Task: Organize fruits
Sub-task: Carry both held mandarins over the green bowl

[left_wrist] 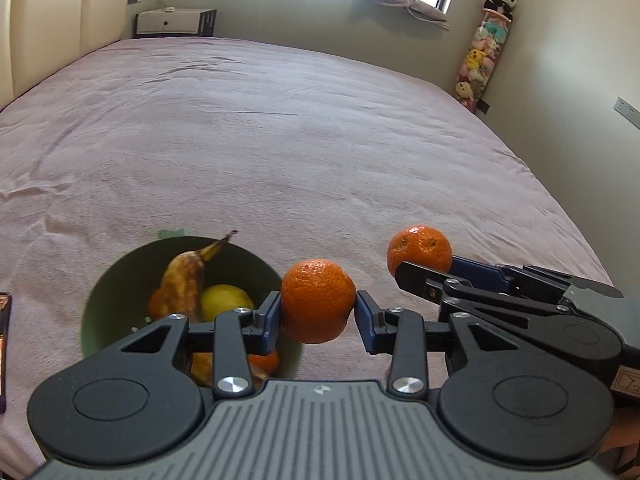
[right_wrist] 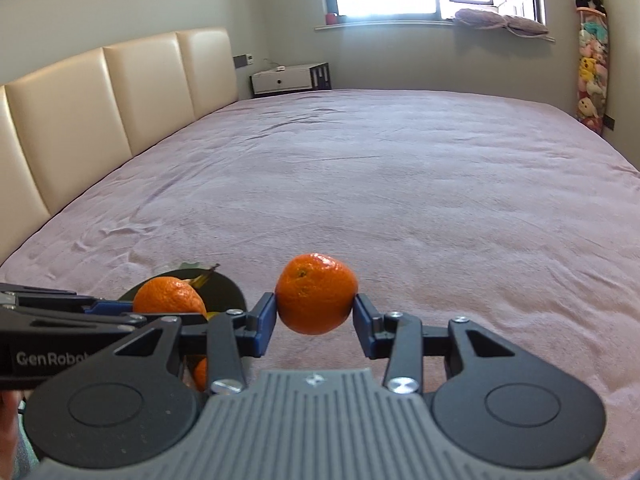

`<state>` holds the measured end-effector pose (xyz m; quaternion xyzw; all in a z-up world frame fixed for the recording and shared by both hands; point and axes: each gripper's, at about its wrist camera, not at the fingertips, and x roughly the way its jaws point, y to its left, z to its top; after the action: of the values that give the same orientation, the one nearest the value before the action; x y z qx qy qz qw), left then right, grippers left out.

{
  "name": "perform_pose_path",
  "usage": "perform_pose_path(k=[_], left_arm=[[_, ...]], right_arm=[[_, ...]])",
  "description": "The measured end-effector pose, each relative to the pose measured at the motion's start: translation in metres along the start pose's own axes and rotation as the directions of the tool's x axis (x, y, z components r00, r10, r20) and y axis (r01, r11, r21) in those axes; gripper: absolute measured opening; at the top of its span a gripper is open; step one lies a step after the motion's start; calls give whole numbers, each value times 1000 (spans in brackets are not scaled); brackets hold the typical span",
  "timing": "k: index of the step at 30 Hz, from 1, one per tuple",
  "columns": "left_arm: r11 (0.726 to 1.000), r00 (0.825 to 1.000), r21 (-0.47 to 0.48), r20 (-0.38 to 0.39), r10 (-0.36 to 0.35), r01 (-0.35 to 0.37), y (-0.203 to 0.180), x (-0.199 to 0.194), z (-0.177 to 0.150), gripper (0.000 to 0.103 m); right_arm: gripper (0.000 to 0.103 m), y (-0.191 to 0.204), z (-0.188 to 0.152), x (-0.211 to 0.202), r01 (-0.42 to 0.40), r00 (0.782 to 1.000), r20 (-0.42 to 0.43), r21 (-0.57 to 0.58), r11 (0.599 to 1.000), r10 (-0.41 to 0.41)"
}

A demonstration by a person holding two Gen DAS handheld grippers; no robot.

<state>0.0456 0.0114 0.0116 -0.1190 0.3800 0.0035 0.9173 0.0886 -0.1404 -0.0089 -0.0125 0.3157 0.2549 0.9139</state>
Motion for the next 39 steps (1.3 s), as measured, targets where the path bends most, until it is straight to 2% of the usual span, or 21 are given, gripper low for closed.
perform_pose_path(k=[11,16,24,35,39], left_arm=[[995,997,-77,-30,67,-69,50,-6,1,44],[988,991,-93,-43,124,-127,69,0,2,44],[978,978,-72,-81,192,-198,86,18,1,44],[966,959,-29,-131,251,-256,92,51,-5,44],[966,959,-36,-129,251,-258,96,55,-4,44]], right_arm=[[39,44,1,7,-85,996,-8,-78,993,84],[39,55,1,19,-119,993,-23,-95,988,117],[39,64,-1,47,-163,986,-52,-93,982,159],[39,63,-7,73,-199,977,-100,-82,977,190],[39,60,-7,77,-206,974,-109,-72,976,197]])
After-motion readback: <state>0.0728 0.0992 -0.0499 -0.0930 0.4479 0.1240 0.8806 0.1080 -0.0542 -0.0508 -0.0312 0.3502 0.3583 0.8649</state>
